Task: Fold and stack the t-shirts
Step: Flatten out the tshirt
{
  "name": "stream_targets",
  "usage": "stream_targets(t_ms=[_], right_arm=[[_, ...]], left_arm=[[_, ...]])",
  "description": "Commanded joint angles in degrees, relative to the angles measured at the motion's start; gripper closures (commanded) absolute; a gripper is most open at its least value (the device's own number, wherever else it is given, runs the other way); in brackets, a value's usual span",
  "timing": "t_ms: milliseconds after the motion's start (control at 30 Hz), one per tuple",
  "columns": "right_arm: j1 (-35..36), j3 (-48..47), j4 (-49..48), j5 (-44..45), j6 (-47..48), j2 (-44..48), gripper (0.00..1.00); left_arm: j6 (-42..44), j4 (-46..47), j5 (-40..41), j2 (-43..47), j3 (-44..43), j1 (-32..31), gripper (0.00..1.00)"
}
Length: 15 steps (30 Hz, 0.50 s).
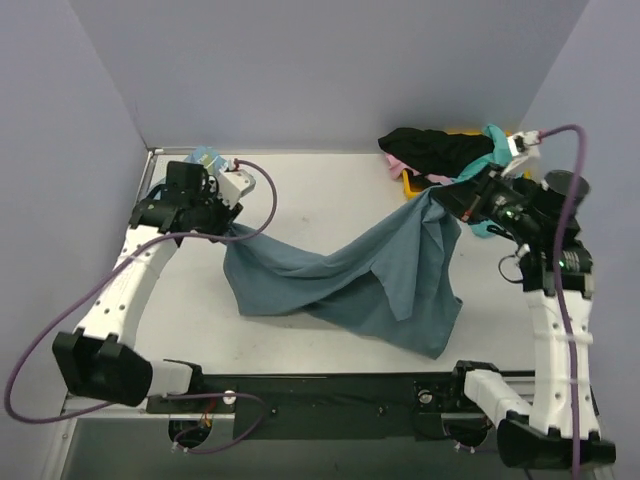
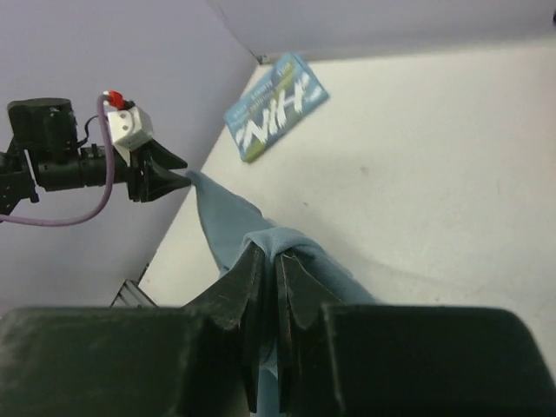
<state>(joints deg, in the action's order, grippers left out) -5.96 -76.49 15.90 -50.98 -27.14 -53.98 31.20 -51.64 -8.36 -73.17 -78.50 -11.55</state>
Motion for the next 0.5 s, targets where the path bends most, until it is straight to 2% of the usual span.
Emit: stream_targets(t_ms=[0, 100, 133, 233, 333, 367, 467], right_arm=[[3.9, 7.4, -9.7, 7.6, -2.4, -11.3, 1.0], [4.2, 5.0, -8.3, 10.7, -2.9, -20.8, 1.0], [4.0, 4.3, -7.2, 11.3, -2.7, -22.2, 1.0], [4.1, 1.4, -4.5, 13.0, -2.1, -28.4, 1.0], [4.1, 1.3, -2.9, 13.8, -2.2, -30.7, 1.0], [4.1, 2.0, -2.8, 14.4, -2.2, -30.8, 1.0], [4.0, 3.3, -2.8, 15.0, -2.5, -31.3, 1.0]], left_arm=[[-1.9, 18.9, 1.8, -8.8, 2.9, 0.1, 0.46], [-4.1, 14.3, 2.1, -15.4, -4.7, -1.0, 0.45], [-4.3, 12.8, 0.6, -15.9, -6.9, -2.0, 0.38], [-2.2, 7.6, -3.8, -14.0, -5.4, -5.5, 0.44], [3.0, 5.8, -7.5, -9.0, 5.2, -13.9, 0.47], [3.9, 5.3, -7.4, -6.5, 8.0, -18.0, 0.47], [7.6, 4.5, -4.9, -3.8, 17.7, -24.0, 0.46]])
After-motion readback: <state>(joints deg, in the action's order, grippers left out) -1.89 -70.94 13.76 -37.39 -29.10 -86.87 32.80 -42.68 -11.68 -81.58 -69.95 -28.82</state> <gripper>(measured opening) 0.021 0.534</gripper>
